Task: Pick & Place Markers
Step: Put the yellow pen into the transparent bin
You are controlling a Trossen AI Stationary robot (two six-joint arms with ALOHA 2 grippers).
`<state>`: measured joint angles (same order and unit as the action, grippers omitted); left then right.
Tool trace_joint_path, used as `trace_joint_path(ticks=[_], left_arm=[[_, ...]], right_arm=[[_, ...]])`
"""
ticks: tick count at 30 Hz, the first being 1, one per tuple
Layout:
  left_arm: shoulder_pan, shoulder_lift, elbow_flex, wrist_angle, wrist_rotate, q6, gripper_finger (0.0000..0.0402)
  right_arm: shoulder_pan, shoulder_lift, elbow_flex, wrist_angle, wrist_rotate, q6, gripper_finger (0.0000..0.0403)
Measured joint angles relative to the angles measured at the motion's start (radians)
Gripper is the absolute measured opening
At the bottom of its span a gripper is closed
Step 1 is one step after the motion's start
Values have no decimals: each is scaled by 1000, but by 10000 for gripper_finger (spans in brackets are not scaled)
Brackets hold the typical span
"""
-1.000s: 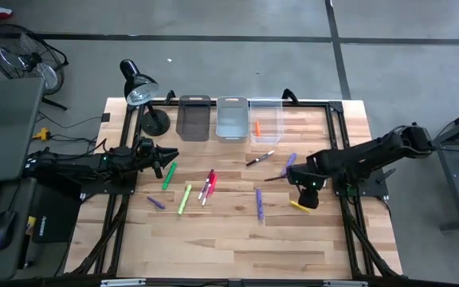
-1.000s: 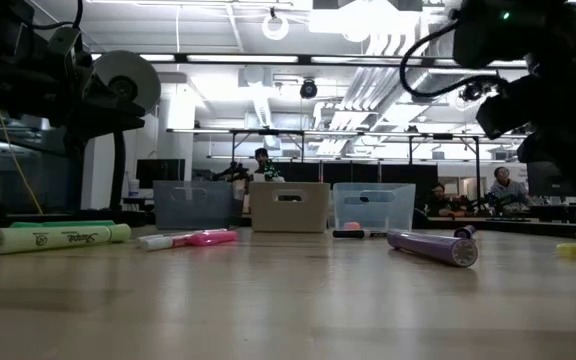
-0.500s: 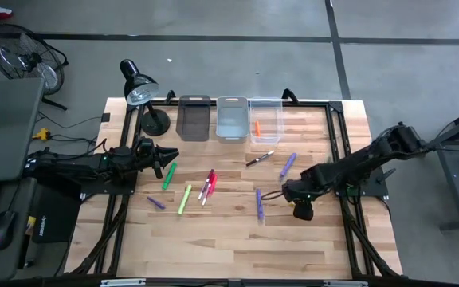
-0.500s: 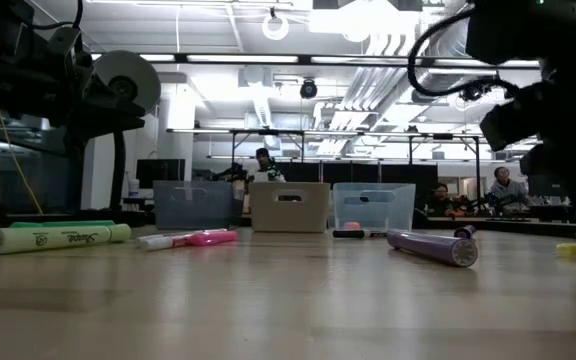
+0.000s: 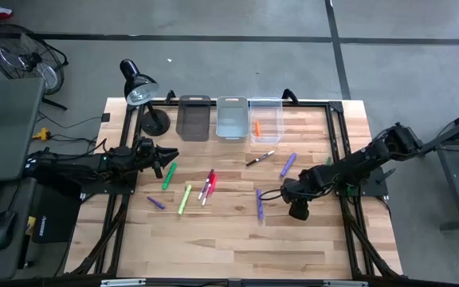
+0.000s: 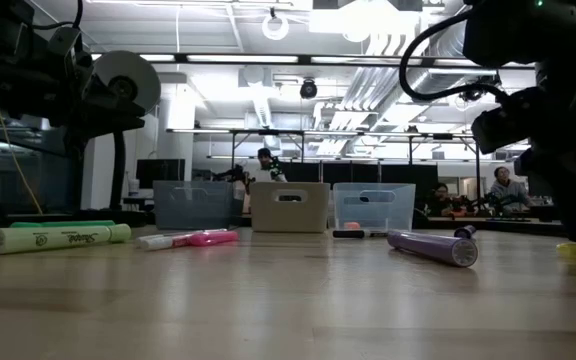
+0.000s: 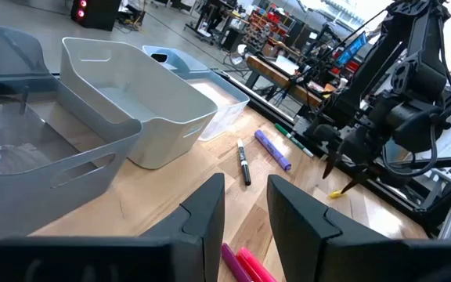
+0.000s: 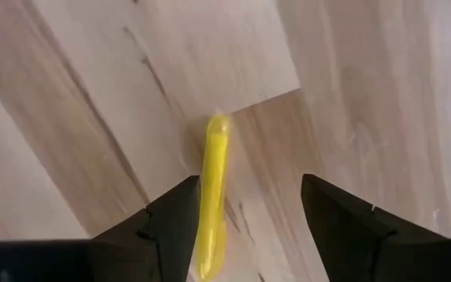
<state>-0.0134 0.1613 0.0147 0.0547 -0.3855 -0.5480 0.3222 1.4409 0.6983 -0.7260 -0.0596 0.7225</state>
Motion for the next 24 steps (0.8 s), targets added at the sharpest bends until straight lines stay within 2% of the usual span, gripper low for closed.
trace_joint_path(ticks=[6,15,24], left_arm=[[0,0,0,0,0,0,97],[0,0,0,0,0,0,97],[0,0,0,0,2,0,97]], right_arm=[[19,41,0,29,-46,30,212],[46,112,6,42,-36,63,211],[58,124,5,53,-28,109,200]])
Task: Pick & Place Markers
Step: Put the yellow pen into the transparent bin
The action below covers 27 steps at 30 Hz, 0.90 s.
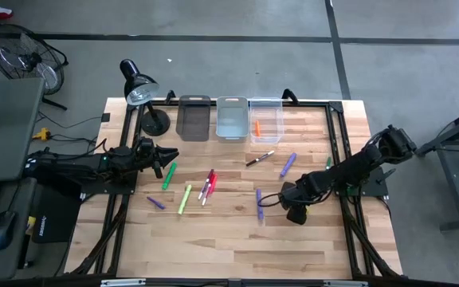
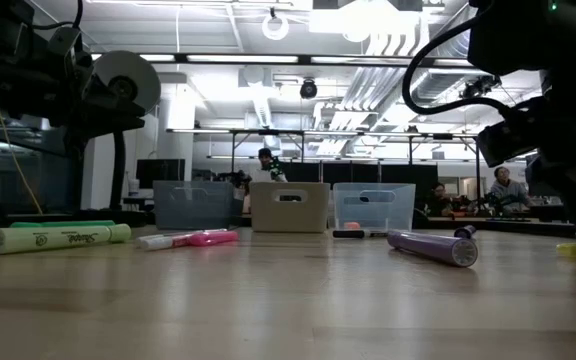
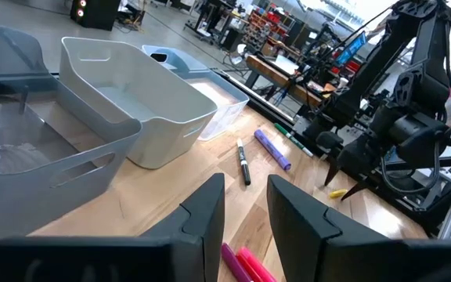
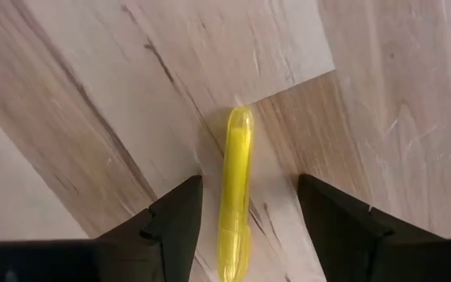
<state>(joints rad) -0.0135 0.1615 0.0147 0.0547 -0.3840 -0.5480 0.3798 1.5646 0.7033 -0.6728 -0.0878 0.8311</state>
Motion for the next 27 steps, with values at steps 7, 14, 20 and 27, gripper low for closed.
trace_joint_path(ticks=[7,14,20,27], left_arm=[[0,0,0,0,0,0,97],[0,0,0,0,2,0,97],[0,0,0,0,2,0,97],[0,0,0,0,2,0,97]], right_arm=[[0,1,-1,-4,22,28,168],[0,1,-2,-11,27,41,121],[0,1,-3,-9,29,68,86],[1,1,-3,-5,40,205,49]])
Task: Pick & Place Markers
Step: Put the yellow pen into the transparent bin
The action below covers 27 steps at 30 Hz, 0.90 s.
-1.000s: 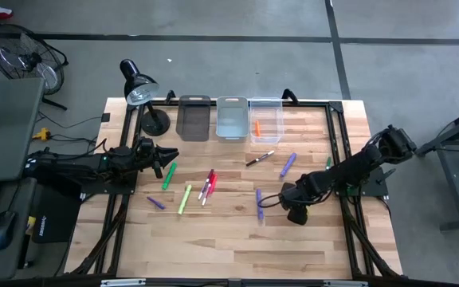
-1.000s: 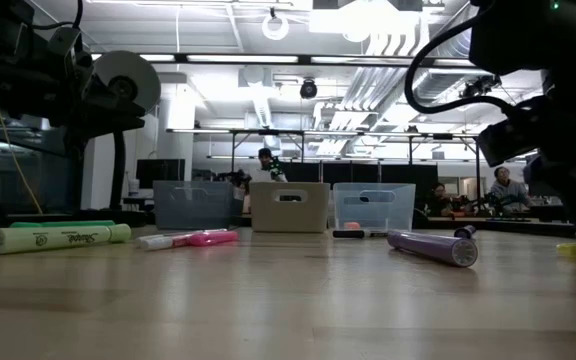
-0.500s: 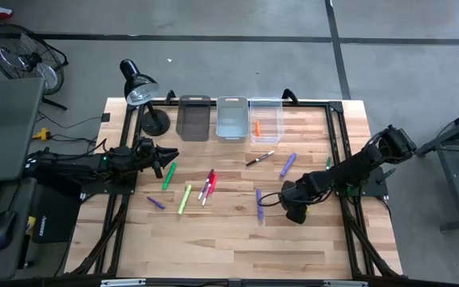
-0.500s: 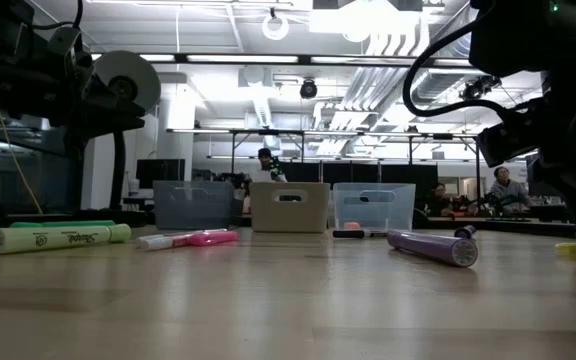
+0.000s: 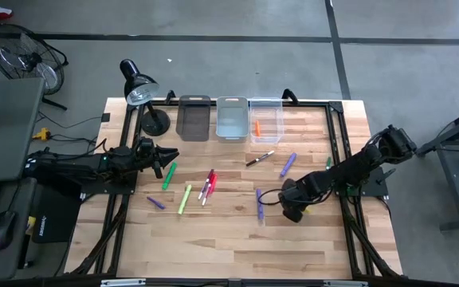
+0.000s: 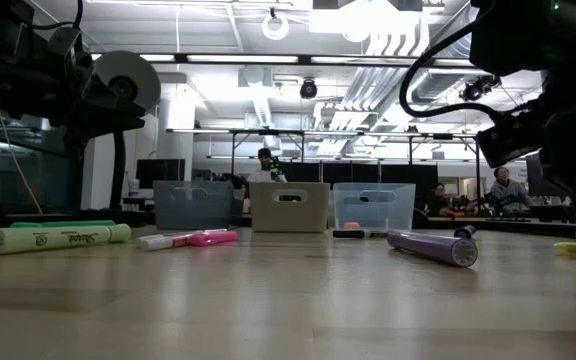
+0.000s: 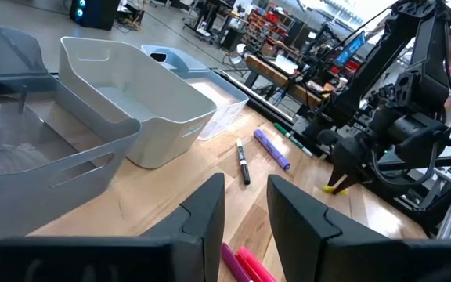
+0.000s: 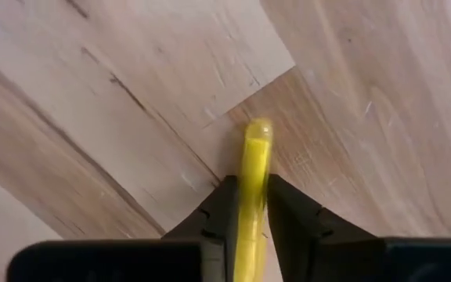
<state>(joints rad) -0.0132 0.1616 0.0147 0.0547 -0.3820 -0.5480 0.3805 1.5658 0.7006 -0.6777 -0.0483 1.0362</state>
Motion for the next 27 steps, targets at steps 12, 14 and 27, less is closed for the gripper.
trace_joint_path(ticks=[12,14,27], left_arm=[[0,0,0,0,0,0,97],[0,0,0,0,0,0,97],[0,0,0,0,0,0,97]], right_arm=[[-74,10,55,-30,-16,-4,39],[-85,11,67,-16,-2,-16,36],[-215,-6,180,54,-15,-134,34]])
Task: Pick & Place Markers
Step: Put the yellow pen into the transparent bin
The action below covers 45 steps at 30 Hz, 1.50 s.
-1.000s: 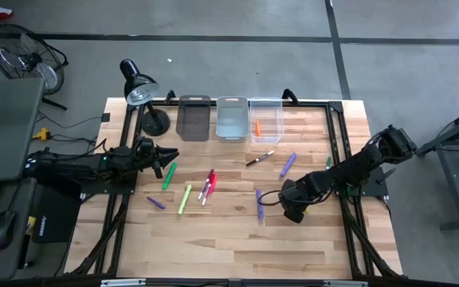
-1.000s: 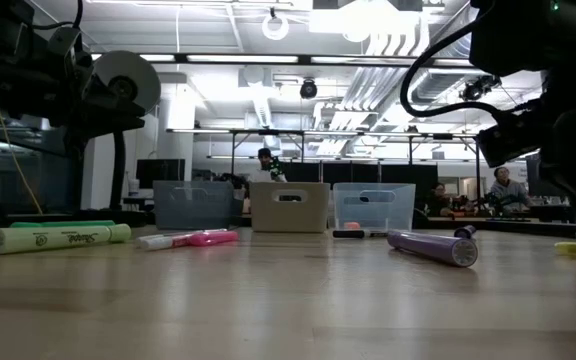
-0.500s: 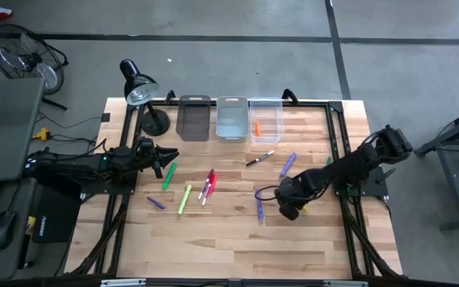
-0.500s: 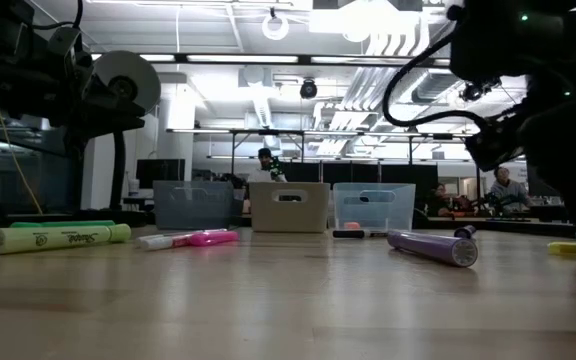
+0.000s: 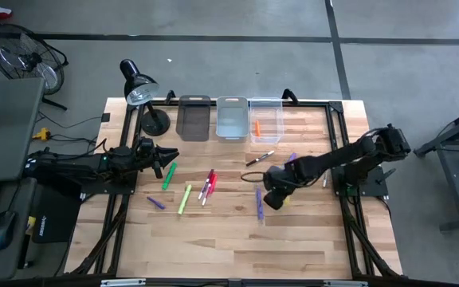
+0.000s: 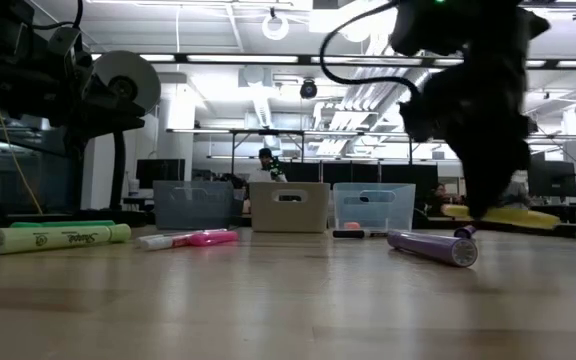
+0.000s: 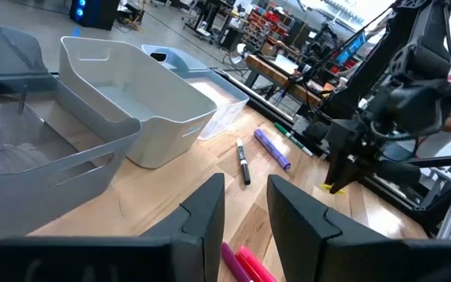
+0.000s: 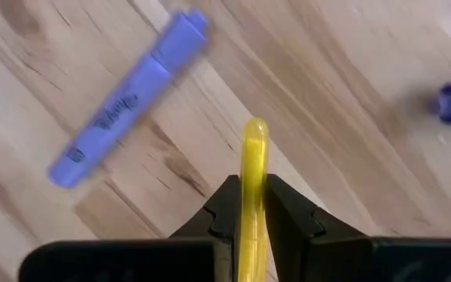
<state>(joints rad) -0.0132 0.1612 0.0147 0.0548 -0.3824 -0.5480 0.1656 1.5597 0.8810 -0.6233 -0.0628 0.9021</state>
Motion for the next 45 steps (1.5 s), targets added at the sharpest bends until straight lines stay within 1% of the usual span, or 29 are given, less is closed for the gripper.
trace_joint_path(ticks=[10,14,19,27,30,36,41,45], left_arm=[[0,0,0,0,0,0,97],[0,0,0,0,0,0,97],[0,0,0,0,0,0,97],[0,0,0,0,0,0,97],[0,0,0,0,0,0,97],[0,0,0,0,0,0,97],[0,0,0,0,0,0,97],[0,0,0,0,0,0,97]], right_arm=[[-136,-88,91,26,-17,-183,38],[-206,-137,104,45,-25,-250,34],[-306,-185,106,65,-69,-338,39],[-466,-201,106,68,-145,-491,35],[-524,-201,106,68,-153,-541,38],[-631,-201,105,87,-94,-571,39],[-704,-193,100,122,-69,-571,38],[-747,-163,99,163,-64,-524,43]])
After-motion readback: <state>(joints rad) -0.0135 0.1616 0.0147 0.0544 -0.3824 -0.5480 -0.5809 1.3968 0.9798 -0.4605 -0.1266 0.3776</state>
